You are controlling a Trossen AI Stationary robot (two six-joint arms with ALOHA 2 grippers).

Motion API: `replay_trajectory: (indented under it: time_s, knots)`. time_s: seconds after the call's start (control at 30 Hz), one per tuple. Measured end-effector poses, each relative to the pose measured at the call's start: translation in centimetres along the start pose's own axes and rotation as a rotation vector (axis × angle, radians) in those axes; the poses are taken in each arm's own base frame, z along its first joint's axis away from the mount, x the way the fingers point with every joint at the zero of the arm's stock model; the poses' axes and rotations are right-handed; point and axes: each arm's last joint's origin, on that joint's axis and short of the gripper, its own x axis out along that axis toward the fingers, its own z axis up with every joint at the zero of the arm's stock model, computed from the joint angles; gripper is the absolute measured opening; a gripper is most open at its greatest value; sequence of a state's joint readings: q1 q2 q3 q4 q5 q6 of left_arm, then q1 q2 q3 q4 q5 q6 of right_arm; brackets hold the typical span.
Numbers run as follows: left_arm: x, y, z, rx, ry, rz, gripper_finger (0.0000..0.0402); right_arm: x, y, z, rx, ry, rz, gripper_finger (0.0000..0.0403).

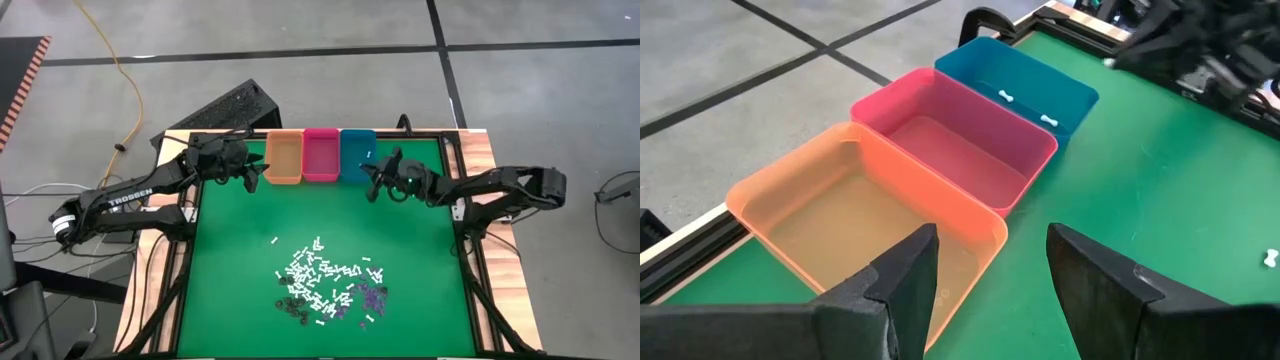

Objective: Sort Halloween decoration
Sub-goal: Put the white bone toy into the blue bin

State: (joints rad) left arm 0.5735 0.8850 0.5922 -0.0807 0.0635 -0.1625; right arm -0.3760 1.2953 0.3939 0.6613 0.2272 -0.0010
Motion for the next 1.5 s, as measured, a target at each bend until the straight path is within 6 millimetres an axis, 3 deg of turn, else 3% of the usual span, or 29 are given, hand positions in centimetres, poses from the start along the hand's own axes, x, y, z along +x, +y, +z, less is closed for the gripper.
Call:
replay_trajectory:
  time_s: [0.33,0.7,0.87,1.13,1.33,1.5]
  knots:
    - [0.0,0.0,0.0,-0.002,0.0,0.0,0.0178,1.1,-2.5,-1.4,0.069,0.083,-0.02,0.0055]
    - [0.0,0.0,0.0,-0.002,0.0,0.0,0.0178,1.5,-2.5,-0.3,0.054,0.066,0.013,0.0182]
    - [0.0,0.0,-0.3,-0.004,0.032,-0.002,0.0178,0.5,0.6,0.6,0.036,0.047,0.301,0.0207]
    - [0.0,0.1,-0.5,0.008,0.053,-0.002,0.0178,-3.5,6.5,-0.6,0.068,0.284,0.566,0.0192]
    - [0.0,0.0,-0.4,0.014,0.037,0.0,0.0178,-6.2,10.2,-2.5,0.057,0.45,0.591,0.0183]
    - [0.0,0.0,-0.3,0.021,0.035,0.001,0.0178,-8.3,12.1,-3.3,0.001,0.437,0.516,0.0183]
